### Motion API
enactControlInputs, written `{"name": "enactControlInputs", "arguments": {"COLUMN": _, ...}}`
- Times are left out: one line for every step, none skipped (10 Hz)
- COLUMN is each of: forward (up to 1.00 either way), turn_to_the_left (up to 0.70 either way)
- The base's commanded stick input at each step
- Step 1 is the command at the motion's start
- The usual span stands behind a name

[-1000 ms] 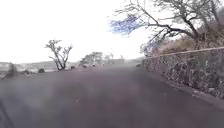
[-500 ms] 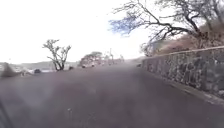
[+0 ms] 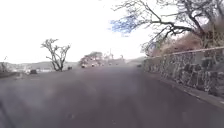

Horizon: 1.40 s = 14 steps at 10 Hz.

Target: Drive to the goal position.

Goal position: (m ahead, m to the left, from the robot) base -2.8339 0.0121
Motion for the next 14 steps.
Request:
{"name": "enactControlInputs", "arguments": {"forward": 0.7, "turn_to_the_left": 0.0}}
{"name": "enactControlInputs", "arguments": {"forward": 0.7, "turn_to_the_left": 0.0}}
{"name": "enactControlInputs", "arguments": {"forward": 0.7, "turn_to_the_left": 0.0}}
{"name": "enactControlInputs", "arguments": {"forward": 0.7, "turn_to_the_left": 0.0}}
{"name": "enactControlInputs", "arguments": {"forward": 0.7, "turn_to_the_left": 0.0}}
{"name": "enactControlInputs", "arguments": {"forward": 0.7, "turn_to_the_left": 0.0}}
{"name": "enactControlInputs", "arguments": {"forward": 0.7, "turn_to_the_left": 0.0}}
{"name": "enactControlInputs", "arguments": {"forward": 0.7, "turn_to_the_left": 0.0}}
{"name": "enactControlInputs", "arguments": {"forward": 0.7, "turn_to_the_left": 0.0}}
{"name": "enactControlInputs", "arguments": {"forward": 0.7, "turn_to_the_left": 0.0}}
{"name": "enactControlInputs", "arguments": {"forward": 0.7, "turn_to_the_left": 0.0}}
{"name": "enactControlInputs", "arguments": {"forward": 0.7, "turn_to_the_left": 0.0}}
{"name": "enactControlInputs", "arguments": {"forward": 0.7, "turn_to_the_left": 0.0}}
{"name": "enactControlInputs", "arguments": {"forward": 0.7, "turn_to_the_left": 0.0}}
